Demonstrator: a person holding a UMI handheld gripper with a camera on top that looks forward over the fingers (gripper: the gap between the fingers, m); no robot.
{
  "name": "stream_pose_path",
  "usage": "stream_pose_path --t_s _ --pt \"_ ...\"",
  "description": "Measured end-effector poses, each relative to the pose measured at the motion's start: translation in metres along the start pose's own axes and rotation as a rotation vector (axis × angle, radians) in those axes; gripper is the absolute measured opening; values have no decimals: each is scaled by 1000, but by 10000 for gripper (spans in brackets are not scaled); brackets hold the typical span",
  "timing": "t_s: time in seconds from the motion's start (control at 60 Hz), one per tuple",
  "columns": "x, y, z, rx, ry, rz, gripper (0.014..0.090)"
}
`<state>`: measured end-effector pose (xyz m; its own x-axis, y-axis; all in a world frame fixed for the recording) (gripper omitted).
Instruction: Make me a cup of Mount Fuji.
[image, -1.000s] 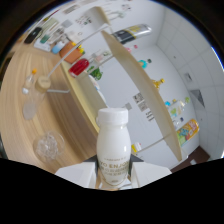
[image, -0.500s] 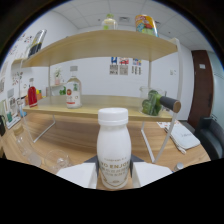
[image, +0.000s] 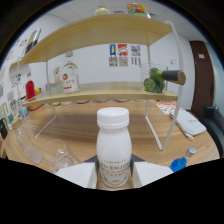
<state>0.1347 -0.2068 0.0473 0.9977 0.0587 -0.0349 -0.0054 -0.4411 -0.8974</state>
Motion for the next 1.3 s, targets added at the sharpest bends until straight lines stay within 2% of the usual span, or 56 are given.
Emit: stream_pose_path --t_s 0.25,0.333,0.417,0.567,0.683,0.933,1.3 --pt "3 10 -12 -43 40 1 517" --pt "7 9 -20 -63 75 -7 639" --pt "4 3 -34 -84 93 -12 869" --pt "-1 -12 -72 -107 183 -22 852" --pt "-24 -17 -105 -144 211 -14 853" --pt "-87 -26 -147 -173 195 0 860" --pt "-127 -30 -162 -191 173 -40 859"
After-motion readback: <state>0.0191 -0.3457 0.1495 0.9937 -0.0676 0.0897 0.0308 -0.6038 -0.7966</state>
